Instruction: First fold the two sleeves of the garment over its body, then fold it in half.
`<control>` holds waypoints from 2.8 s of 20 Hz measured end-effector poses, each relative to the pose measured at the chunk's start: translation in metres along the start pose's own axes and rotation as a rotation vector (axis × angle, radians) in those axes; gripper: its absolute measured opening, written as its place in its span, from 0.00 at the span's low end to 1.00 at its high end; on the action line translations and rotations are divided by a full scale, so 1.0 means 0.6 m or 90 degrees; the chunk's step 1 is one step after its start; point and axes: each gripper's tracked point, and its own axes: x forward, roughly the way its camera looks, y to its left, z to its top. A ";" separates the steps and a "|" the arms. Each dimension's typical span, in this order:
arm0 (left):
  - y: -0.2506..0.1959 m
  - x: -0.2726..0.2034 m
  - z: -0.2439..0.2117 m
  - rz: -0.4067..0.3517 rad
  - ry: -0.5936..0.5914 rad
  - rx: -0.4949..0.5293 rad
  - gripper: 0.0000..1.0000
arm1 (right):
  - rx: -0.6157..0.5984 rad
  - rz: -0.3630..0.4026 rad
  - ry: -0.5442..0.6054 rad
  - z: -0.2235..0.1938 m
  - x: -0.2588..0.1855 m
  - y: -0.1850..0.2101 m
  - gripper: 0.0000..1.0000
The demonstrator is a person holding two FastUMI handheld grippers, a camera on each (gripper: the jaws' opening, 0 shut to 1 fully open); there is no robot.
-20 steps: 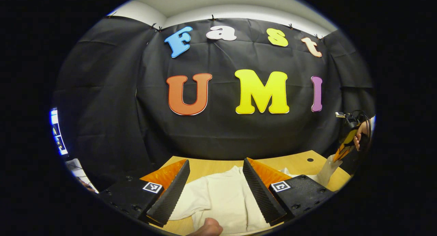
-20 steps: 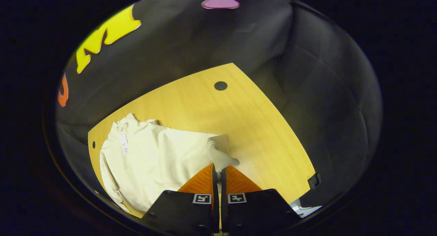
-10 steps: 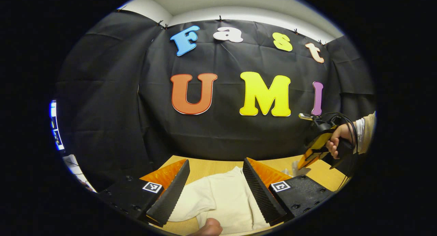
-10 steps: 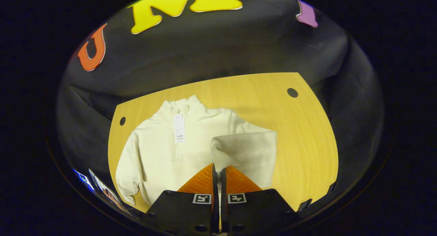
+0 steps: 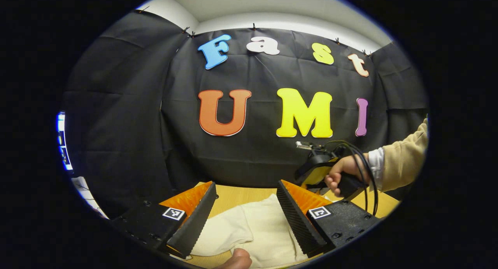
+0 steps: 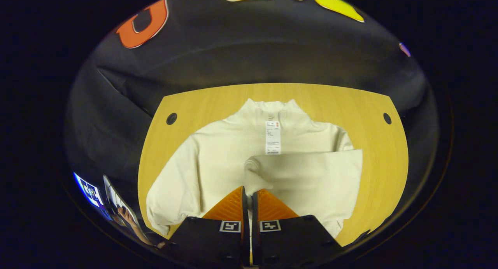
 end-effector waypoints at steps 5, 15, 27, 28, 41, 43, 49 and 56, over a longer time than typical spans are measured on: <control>0.011 -0.002 -0.019 0.007 0.009 -0.012 0.99 | -0.015 0.035 -0.002 0.003 0.061 0.101 0.02; 0.026 -0.029 -0.055 0.018 0.046 -0.016 0.99 | -0.074 0.053 0.006 -0.019 0.147 0.241 0.03; 0.041 -0.027 -0.068 0.050 0.073 -0.002 0.99 | -0.098 0.151 -0.027 -0.011 0.047 0.269 0.41; 0.043 -0.027 -0.070 0.053 0.075 0.003 0.99 | -0.104 0.160 -0.043 -0.005 0.037 0.269 0.54; 0.233 -0.037 -0.143 0.248 0.173 0.008 0.99 | -0.191 0.063 -0.457 0.148 -0.298 0.081 0.98; 0.276 -0.050 -0.195 0.302 0.247 -0.032 0.99 | -0.188 0.041 -0.535 0.153 -0.366 0.048 0.97; 0.348 -0.133 -0.347 0.421 0.399 -0.150 1.00 | -0.140 0.002 -0.614 0.082 -0.496 -0.039 0.96; 0.366 -0.220 -0.447 0.525 0.591 -0.235 1.00 | -0.180 0.001 -0.604 -0.020 -0.494 -0.074 0.97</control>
